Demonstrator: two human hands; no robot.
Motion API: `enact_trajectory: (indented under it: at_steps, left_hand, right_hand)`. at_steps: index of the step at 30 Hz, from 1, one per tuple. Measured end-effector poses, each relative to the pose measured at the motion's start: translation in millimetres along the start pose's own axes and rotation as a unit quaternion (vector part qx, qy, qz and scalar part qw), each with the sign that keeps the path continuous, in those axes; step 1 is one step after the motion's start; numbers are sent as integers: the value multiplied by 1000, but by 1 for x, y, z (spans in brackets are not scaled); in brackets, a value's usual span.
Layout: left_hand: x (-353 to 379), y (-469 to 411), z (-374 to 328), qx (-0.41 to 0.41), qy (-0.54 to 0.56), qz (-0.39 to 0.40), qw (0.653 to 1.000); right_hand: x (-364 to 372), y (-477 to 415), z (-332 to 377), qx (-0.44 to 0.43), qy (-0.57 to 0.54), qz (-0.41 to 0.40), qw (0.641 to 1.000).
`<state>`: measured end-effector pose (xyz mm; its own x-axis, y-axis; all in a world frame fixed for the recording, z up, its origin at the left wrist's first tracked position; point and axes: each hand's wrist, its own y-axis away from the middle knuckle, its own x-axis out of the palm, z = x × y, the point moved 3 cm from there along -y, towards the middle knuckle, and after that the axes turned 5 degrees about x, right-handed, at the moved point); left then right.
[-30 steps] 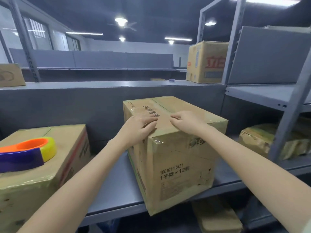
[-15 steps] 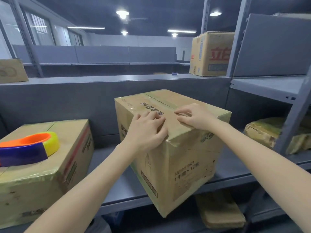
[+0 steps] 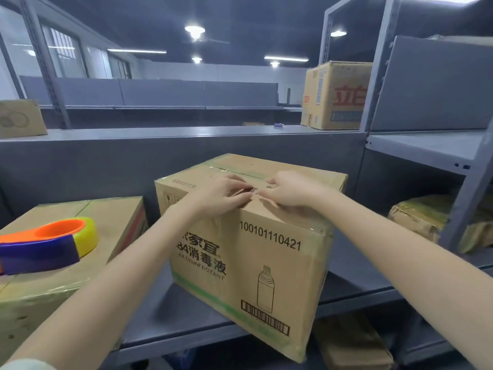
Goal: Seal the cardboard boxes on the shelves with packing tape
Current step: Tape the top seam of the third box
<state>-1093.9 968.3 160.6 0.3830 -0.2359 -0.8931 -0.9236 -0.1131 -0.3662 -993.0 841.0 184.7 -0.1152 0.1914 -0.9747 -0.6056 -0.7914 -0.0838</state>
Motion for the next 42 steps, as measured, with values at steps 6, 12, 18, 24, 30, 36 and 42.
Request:
enact_trajectory:
  at_steps: [6, 12, 18, 24, 30, 36, 42]
  left_hand:
    - [-13, -9, 43, -40, 7, 74, 996]
    - [-4, 6, 38, -76, -80, 43, 993]
    - [7, 18, 11, -156, -150, -22, 976]
    - [12, 16, -1, -188, -186, -52, 963]
    - [16, 7, -2, -223, -203, -76, 950]
    - [18, 6, 0, -231, -217, -77, 945]
    - [18, 5, -1, -232, -217, -65, 946]
  right_hand:
    - [23, 2, 11, 55, 71, 39, 995]
    - [29, 10, 2, 2, 60, 13, 998]
    - [13, -11, -30, -101, 56, 78, 990]
    - [11, -37, -49, -128, -45, 71, 988]
    - [13, -62, -55, -138, -77, 73, 985]
    - [15, -71, -59, -172, -89, 64, 979]
    - [17, -73, -59, -199, -73, 51, 976]
